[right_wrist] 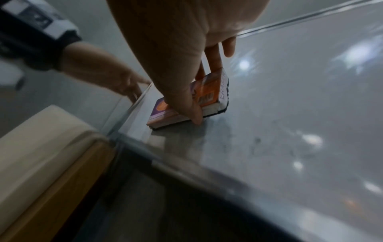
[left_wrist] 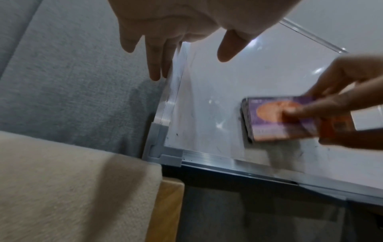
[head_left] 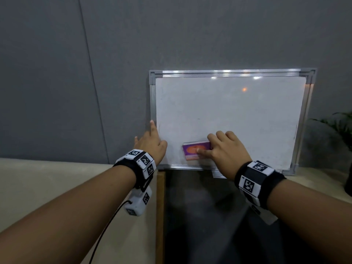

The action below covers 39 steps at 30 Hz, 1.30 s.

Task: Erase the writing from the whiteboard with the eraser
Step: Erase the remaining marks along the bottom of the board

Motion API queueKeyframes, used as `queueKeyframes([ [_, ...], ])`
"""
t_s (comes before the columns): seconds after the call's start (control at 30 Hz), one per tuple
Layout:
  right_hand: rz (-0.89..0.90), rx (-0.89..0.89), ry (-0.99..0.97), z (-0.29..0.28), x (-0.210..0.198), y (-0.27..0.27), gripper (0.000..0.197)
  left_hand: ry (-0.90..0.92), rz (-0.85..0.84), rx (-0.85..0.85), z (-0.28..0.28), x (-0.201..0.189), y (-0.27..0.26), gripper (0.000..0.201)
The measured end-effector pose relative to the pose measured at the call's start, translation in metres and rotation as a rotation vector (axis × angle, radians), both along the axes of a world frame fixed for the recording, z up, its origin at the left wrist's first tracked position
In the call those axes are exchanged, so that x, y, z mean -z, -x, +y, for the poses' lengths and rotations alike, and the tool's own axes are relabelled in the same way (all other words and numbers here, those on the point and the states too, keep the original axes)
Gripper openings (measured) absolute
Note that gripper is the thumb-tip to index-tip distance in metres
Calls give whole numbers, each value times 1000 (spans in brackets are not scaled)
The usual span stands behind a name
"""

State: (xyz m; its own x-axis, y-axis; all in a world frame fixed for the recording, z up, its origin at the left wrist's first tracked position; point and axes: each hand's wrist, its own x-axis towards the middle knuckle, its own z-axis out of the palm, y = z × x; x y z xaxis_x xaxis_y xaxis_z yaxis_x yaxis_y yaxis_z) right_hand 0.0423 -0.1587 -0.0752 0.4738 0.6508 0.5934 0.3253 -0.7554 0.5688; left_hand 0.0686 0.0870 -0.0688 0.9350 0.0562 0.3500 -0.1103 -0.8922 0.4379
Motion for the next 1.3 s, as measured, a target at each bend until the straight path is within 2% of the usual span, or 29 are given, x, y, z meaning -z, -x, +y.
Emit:
queueKeyframes([
  [0.1, 20, 20, 46, -13, 11, 2, 42, 7, 12, -1, 1, -1, 0, 74],
  [0.23, -17, 29, -11, -26, -1, 1, 44, 1, 33, -3, 0, -1, 0, 74],
  [0.33, -37, 27, -62, -19, -10, -1, 38, 8, 31, -12, -1, -2, 1, 74],
  [0.47, 16, 30, -1, -12, 1, 0, 38, 10, 40, -18, -2, -2, 2, 73],
  [0.6, 30, 25, 42, -30, 7, 7, 42, 21, 47, -15, -2, -3, 2, 72],
  [0.73, -15, 46, -22, -46, -8, 4, 44, 27, 50, -8, -1, -2, 2, 71],
  [0.83, -51, 67, -74, -37, -15, 0, 43, 35, 52, -8, -1, 0, 0, 71],
  [0.9, -36, 49, -59, -29, -10, -1, 36, 38, 61, -12, -1, 0, -1, 71],
  [0.97, 5, 37, -16, -27, -1, 1, 38, 36, 66, -17, 0, 0, -2, 71],
  [1.1, 19, 61, 41, -51, 5, 8, 37, 23, 59, -11, 4, 3, -7, 72],
  [1.2, -19, 86, -34, -68, -6, 9, 38, 20, 57, -10, 5, 6, -11, 72],
  [1.3, -40, 102, -93, -62, -12, 6, 39, 20, 47, -5, 6, 7, -13, 72],
])
